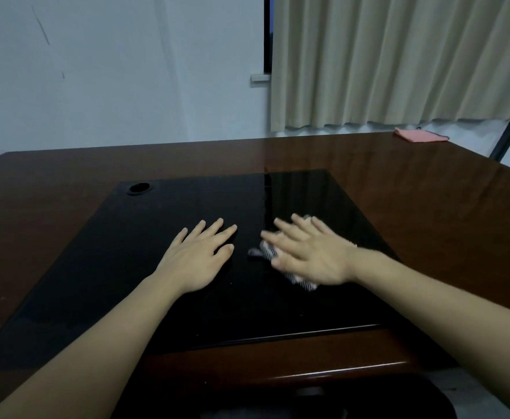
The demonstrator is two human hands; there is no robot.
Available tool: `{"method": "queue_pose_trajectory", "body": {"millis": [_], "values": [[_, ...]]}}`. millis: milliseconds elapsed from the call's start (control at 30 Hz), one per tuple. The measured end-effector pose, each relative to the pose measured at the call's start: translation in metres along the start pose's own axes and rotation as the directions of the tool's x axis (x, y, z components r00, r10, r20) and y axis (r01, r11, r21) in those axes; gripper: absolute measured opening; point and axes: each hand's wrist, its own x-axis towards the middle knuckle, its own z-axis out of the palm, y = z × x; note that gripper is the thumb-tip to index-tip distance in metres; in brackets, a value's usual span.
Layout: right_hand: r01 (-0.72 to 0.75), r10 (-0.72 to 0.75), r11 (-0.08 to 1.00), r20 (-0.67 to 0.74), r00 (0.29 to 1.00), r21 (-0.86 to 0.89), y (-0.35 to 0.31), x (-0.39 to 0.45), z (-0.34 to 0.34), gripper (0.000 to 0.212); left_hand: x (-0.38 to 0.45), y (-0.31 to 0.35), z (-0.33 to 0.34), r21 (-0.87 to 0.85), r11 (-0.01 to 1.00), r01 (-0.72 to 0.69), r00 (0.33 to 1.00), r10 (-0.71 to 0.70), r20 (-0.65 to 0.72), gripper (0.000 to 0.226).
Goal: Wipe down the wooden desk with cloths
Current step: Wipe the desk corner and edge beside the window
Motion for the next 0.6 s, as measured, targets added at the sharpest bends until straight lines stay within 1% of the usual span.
{"method": "queue_pose_trajectory", "body": {"millis": [67,167,267,300,367,433,500,600], "values": [[0.078,-0.079,0.997,0.023,0.997,0.024,-0.008,-0.029,0.005,0.077,0.000,0.000,0.001,-0.009,1.000,0.005,1.000,-0.005,-0.002,0.051],[0.071,-0.072,0.997,0.020,0.997,0.038,0.011,-0.039,0.006,0.076,0.002,-0.001,0.000,-0.008,1.000,0.008,1.000,-0.008,-0.009,0.051],[-0.058,0.060,0.997,-0.044,0.997,0.044,0.054,-0.013,0.001,0.066,0.003,-0.002,-0.002,-0.004,1.000,0.014,0.999,-0.014,-0.034,0.051],[-0.128,0.130,0.991,-0.050,0.990,0.044,0.070,-0.002,0.001,0.064,0.002,-0.002,-0.001,-0.009,1.000,0.013,1.000,-0.013,-0.027,0.051],[-0.266,0.268,0.963,-0.037,0.963,0.049,0.098,0.021,-0.001,0.065,0.000,-0.001,0.000,-0.014,1.000,0.008,1.000,-0.008,-0.015,0.051],[-0.340,0.342,0.937,-0.021,0.939,0.078,0.109,0.038,-0.004,0.067,0.000,0.000,0.001,-0.008,1.000,0.013,1.000,-0.013,-0.017,0.050],[-0.345,0.347,0.935,-0.007,0.938,0.085,0.101,0.046,-0.007,0.068,0.001,0.001,-0.001,-0.005,1.000,0.014,1.000,-0.014,-0.013,0.050],[-0.260,0.261,0.964,-0.020,0.965,0.050,0.073,0.033,-0.005,0.068,0.001,0.001,-0.003,-0.002,1.000,0.011,1.000,-0.011,0.007,0.051]]}}
